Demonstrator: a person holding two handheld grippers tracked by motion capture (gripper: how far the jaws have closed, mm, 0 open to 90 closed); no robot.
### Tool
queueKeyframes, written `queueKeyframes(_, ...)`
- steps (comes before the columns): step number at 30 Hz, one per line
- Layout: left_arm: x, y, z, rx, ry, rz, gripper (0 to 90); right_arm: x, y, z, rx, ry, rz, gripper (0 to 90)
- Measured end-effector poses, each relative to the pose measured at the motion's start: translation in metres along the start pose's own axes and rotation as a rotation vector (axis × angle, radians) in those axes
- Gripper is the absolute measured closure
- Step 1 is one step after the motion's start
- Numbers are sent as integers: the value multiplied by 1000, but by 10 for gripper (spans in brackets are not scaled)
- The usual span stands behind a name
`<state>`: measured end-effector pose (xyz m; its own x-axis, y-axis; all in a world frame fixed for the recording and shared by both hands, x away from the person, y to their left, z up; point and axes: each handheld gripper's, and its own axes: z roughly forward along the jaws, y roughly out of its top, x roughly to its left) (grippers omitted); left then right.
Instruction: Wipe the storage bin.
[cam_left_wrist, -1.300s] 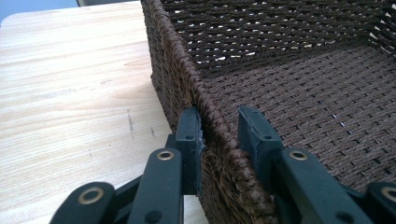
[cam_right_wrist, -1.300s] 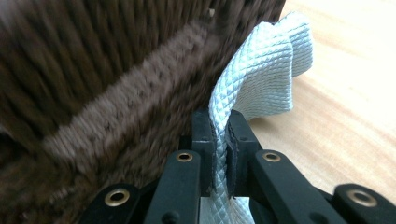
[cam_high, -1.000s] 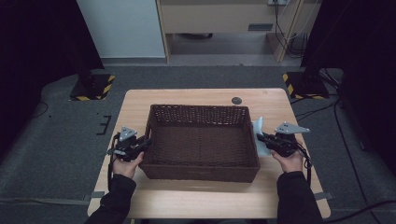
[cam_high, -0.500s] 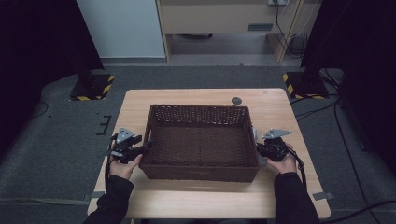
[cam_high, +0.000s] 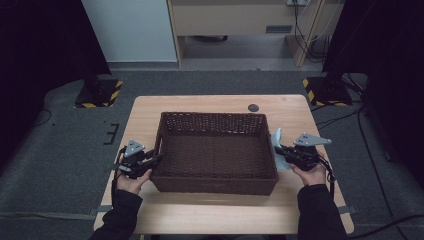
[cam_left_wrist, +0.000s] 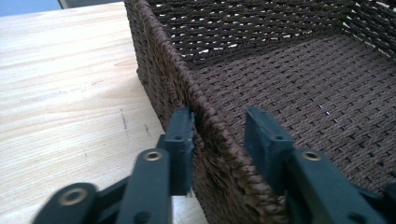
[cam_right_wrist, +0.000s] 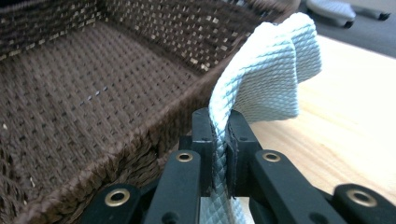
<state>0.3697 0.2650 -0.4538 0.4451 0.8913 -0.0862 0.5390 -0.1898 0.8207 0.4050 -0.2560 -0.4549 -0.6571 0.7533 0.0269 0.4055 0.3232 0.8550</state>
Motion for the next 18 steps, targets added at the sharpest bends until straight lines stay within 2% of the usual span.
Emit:
queueKeyframes(4, 0, 1, 0, 1, 14, -13, 669, 1, -9, 17, 82, 2, -13, 844)
queueKeyframes(8, -2, 1, 0, -6, 26, -20, 681, -2, -22, 34, 183, 4, 1, 844)
queueKeyframes(11, -2, 1, 1, -9, 31, -28, 685, -4, -28, 42, 228, 4, 20, 845)
queueKeyframes(13, -1, 2, 2, -12, 35, -35, 686, -4, -26, 41, 209, -6, 23, 845)
queueKeyframes(15, 0, 3, 4, -15, 41, -40, 686, -4, -20, 34, 163, -15, 22, 845)
queueKeyframes(18, 3, 4, 6, -14, 53, -44, 685, -3, -5, 14, 17, -17, 21, 844)
